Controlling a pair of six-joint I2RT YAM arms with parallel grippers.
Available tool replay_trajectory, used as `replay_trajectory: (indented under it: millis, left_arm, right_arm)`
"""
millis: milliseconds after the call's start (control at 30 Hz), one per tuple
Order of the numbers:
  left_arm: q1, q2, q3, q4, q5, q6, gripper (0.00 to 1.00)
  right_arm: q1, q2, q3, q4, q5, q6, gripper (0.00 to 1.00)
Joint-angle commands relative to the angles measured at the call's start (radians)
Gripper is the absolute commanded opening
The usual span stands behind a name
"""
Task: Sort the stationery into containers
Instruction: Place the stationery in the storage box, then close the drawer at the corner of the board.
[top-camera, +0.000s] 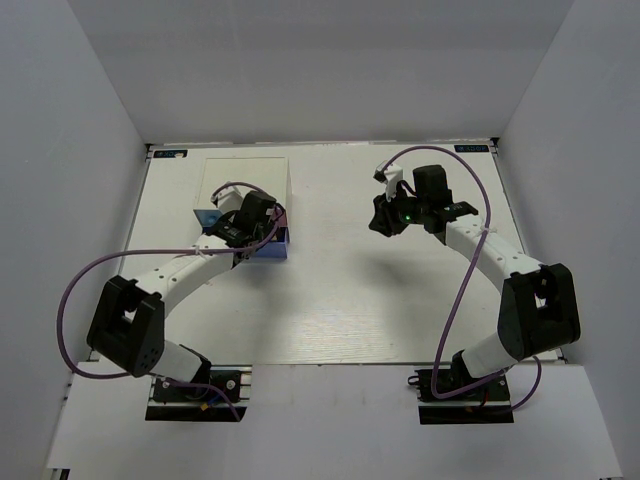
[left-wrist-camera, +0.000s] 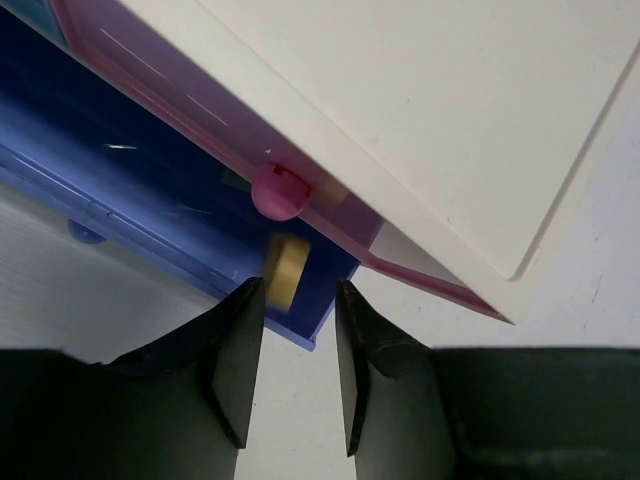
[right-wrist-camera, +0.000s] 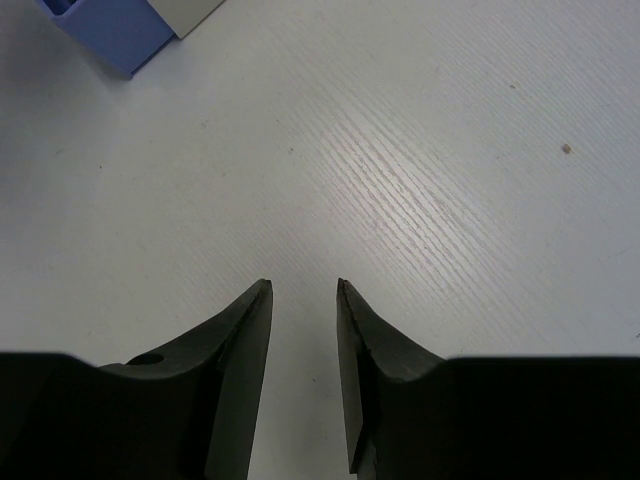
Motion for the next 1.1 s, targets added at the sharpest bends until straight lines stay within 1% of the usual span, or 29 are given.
replay_trajectory:
  millis: [0, 133, 200, 233, 267, 333, 367, 433, 467, 533, 567, 633, 667, 700, 767, 800, 967, 1000, 1067]
  left_arm:
    - [0.016, -0.003, 0.034, 0.022, -0.003, -0.014, 0.45]
    - [0.016, 0.007, 0.044, 0.022, -0.003, -0.014, 0.52]
    - [0.016, -0.003, 0.044, 0.022, 0.006, -0.014, 0.52]
    - [0.016, -0.014, 0.044, 0.022, 0.006, -0.014, 0.36]
    - [0.016, -0.026, 0.031, 0.031, 0.006, -0.004, 0.25]
    - [0.016, -0.072, 0.005, 0.032, 0.039, 0.008, 0.08]
    - [0.016, -0.092, -0.034, 0.032, 0.053, 0.022, 0.06]
    - [0.016, -0.132, -0.090, 0.059, 0.105, 0.022, 0.03]
    - [0.026, -0.175, -0.152, 0.059, 0.124, 0.013, 0.02]
    - [0.036, -0.215, -0.247, 0.068, 0.168, -0.020, 0.02]
    - [0.049, -0.233, -0.275, 0.068, 0.184, -0.066, 0.02]
    - [0.065, -0.285, -0.329, 0.079, 0.194, -0.099, 0.02]
    - [0.080, -0.299, -0.366, 0.099, 0.194, -0.119, 0.04]
    - [0.089, -0.310, -0.377, 0.116, 0.194, -0.119, 0.09]
    - [0.105, -0.310, -0.386, 0.125, 0.204, -0.128, 0.14]
    - [0.120, -0.292, -0.386, 0.139, 0.204, -0.128, 0.21]
    - [0.165, -0.198, -0.358, 0.235, 0.224, -0.148, 0.27]
    - [0.178, -0.157, -0.345, 0.245, 0.233, -0.159, 0.28]
    - [0.191, -0.119, -0.326, 0.254, 0.243, -0.159, 0.28]
  right_arm:
    - [0.001, -0.028, -0.008, 0.036, -0.014, -0.010, 0.39]
    - [0.004, -0.028, -0.010, 0.032, -0.012, -0.015, 0.39]
    - [0.002, -0.028, -0.010, 0.029, -0.014, -0.015, 0.39]
    - [0.002, -0.028, -0.011, 0.029, -0.015, -0.016, 0.39]
    - [0.004, -0.030, -0.011, 0.029, -0.017, -0.021, 0.39]
    - [0.004, -0.030, -0.010, 0.023, -0.031, -0.035, 0.37]
    - [0.002, -0.028, -0.011, 0.022, -0.035, -0.041, 0.37]
    - [-0.001, -0.028, -0.008, 0.013, -0.061, -0.050, 0.33]
    - [0.002, -0.025, -0.010, 0.013, -0.067, -0.051, 0.30]
    - [0.004, -0.021, -0.010, 0.014, -0.080, -0.055, 0.25]
    - [0.004, -0.018, -0.010, 0.011, -0.081, -0.056, 0.24]
    - [0.002, -0.011, -0.007, 0.008, -0.083, -0.061, 0.24]
    - [0.025, -0.010, -0.005, 0.008, -0.084, -0.062, 0.24]
    - [0.004, -0.007, -0.002, 0.003, -0.084, -0.061, 0.24]
    - [0.004, -0.005, -0.004, 0.003, -0.087, -0.065, 0.24]
    - [0.004, -0.004, -0.002, 0.005, -0.086, -0.064, 0.24]
    - [0.002, -0.005, -0.004, 0.000, -0.078, -0.064, 0.24]
    - [0.002, -0.007, -0.002, -0.001, -0.075, -0.067, 0.24]
    - [0.004, -0.014, -0.008, -0.003, -0.071, -0.068, 0.24]
